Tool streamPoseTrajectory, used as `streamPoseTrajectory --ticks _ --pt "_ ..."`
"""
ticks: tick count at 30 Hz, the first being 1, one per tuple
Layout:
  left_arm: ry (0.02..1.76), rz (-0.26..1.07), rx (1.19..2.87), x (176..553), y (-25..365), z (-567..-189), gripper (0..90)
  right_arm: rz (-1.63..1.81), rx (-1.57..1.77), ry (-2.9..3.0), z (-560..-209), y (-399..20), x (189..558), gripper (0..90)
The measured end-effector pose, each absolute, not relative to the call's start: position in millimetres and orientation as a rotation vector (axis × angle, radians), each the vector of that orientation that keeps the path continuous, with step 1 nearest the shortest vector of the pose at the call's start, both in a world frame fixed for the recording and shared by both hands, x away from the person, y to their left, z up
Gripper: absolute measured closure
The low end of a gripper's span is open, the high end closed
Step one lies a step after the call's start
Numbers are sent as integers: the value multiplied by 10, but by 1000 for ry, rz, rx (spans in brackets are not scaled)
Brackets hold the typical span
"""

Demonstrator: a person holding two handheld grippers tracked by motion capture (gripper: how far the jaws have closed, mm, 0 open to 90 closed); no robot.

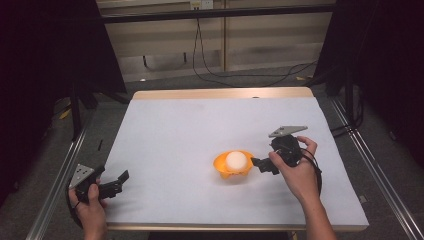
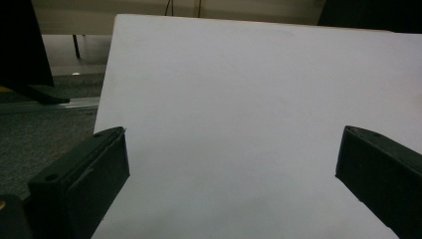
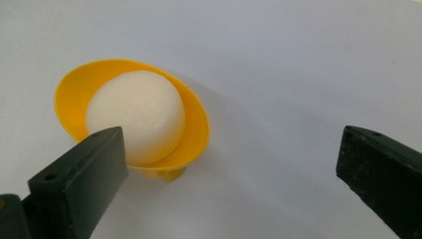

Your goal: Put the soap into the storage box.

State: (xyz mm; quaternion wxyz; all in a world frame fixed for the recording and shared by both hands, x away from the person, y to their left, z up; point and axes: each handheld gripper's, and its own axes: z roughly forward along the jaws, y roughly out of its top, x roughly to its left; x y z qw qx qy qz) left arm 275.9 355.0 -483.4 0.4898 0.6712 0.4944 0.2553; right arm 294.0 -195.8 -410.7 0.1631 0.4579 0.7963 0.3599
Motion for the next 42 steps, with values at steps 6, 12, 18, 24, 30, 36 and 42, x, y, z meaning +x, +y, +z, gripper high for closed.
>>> streamPoseTrajectory --ticks 6,12,18,24,30,36,42 --pt "1197 621 1638 2758 3552 -4833 2 1078 1308 2199 -4164 -2105 2857 0" --pt "1194 619 1641 2758 3552 -4833 2 1094 1313 2129 -4246 -2255 2757 0" --pt "1195 625 1641 2755 3550 -4832 2 1150 1344 2056 -4339 -2441 2657 0" --pt "1196 632 1642 2753 3547 -4832 2 1138 1378 2033 -4421 -2599 2565 0" --pt "1196 632 1644 2753 3543 -4832 2 1133 1378 2019 -4471 -2745 2462 0" --pt "1198 644 1648 2751 3541 -4829 2 1121 1395 1990 -4517 -2883 2375 0" --pt "1198 645 1649 2752 3542 -4830 2 1114 1406 1966 -4546 -3024 2294 0"
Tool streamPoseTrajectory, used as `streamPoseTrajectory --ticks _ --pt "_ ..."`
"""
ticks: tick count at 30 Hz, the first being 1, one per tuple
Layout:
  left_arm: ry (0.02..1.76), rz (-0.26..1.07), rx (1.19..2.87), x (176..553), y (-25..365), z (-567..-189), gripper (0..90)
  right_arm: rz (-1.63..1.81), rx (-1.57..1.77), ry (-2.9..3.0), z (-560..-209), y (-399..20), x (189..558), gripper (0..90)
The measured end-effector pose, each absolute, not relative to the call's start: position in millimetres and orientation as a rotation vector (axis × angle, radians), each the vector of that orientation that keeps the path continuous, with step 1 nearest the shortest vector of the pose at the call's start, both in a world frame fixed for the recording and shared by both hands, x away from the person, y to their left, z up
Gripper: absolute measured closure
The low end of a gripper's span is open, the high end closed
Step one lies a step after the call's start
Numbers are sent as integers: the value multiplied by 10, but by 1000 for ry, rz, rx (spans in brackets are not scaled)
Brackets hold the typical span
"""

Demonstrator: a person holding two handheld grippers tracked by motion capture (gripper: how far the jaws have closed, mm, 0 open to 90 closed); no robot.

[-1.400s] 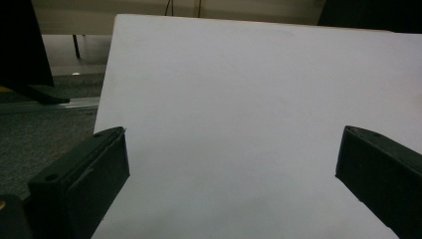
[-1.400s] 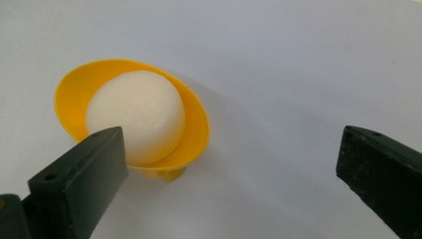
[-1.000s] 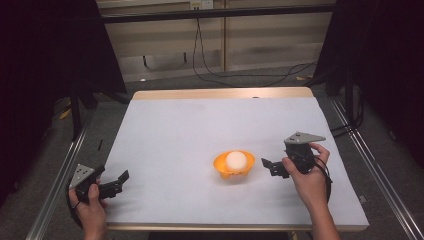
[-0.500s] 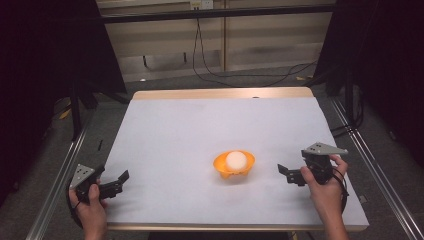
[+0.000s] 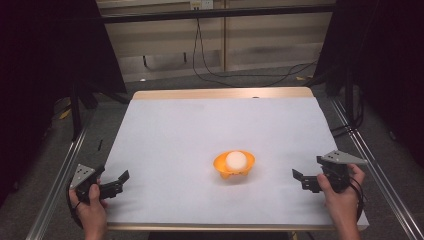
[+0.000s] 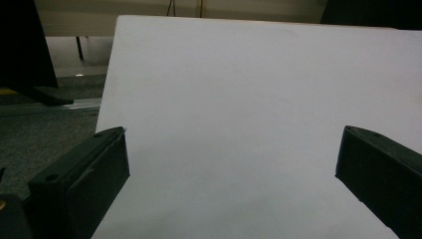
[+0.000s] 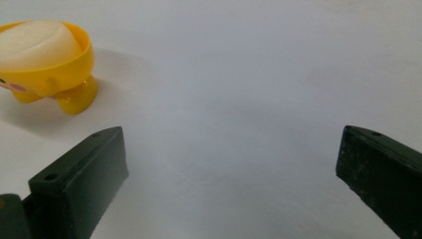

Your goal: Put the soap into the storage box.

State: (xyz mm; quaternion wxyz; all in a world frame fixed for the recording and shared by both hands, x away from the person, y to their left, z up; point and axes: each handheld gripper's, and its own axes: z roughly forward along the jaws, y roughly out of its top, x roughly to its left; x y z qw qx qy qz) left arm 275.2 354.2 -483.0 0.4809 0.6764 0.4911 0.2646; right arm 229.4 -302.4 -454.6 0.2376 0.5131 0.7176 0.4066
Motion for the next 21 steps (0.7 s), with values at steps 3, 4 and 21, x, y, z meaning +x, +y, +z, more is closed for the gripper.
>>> streamPoseTrajectory --ticks 3,4,21 --pt "1197 645 1649 2752 3542 -4830 2 1104 1420 1957 -4558 -3094 2255 0" --pt "1197 645 1649 2751 3542 -4830 2 1103 1424 1950 -4562 -3118 2242 0" --pt "1190 640 1647 2751 3551 -4830 2 1070 1490 1884 -4641 -3483 2058 0"
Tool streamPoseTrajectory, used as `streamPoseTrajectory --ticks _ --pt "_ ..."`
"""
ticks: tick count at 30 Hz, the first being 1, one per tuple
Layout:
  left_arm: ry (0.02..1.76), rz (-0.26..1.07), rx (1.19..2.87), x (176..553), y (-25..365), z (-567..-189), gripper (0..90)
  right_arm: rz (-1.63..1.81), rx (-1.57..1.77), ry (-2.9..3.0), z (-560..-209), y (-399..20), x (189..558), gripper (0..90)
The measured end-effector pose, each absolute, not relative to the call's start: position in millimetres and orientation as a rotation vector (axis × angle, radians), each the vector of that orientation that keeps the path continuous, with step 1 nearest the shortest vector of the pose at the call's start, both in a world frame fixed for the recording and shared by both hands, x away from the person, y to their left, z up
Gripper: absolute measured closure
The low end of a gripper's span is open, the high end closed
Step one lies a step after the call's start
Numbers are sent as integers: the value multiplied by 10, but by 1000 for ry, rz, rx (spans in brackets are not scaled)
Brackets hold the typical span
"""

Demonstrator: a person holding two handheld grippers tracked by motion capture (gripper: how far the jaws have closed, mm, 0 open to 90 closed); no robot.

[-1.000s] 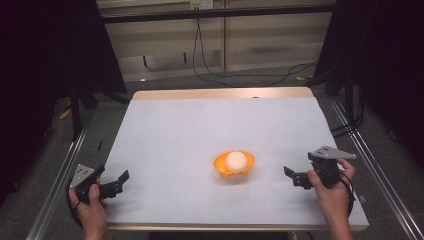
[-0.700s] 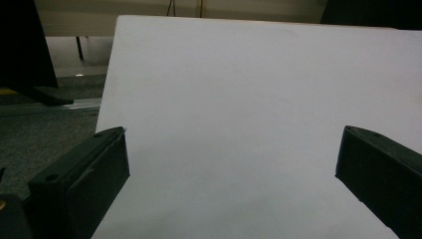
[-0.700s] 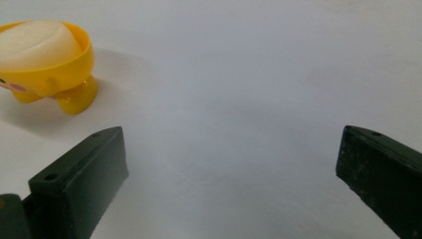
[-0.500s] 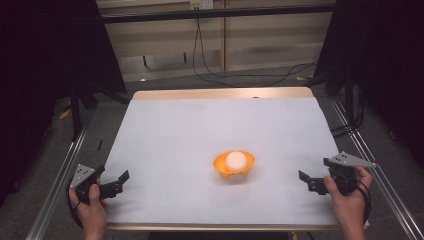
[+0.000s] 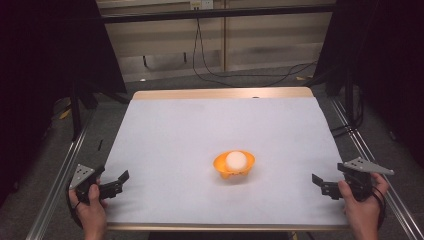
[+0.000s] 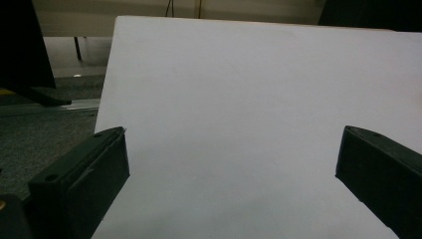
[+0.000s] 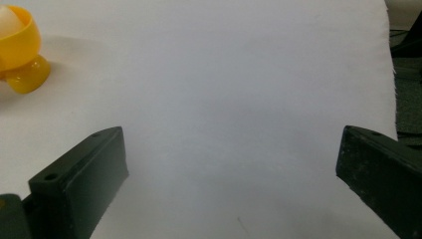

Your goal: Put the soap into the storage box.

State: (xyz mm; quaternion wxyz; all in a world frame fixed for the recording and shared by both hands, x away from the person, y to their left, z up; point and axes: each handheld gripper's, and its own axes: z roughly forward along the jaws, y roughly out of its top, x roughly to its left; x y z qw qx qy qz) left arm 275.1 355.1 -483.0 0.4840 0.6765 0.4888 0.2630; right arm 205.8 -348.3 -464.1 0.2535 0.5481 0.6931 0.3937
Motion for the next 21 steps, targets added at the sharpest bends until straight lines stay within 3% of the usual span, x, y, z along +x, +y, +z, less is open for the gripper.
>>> streamPoseTrajectory --ticks 21 --pt "1184 633 1643 2748 3539 -4833 3 1160 1527 1687 -4833 -3660 1821 0"
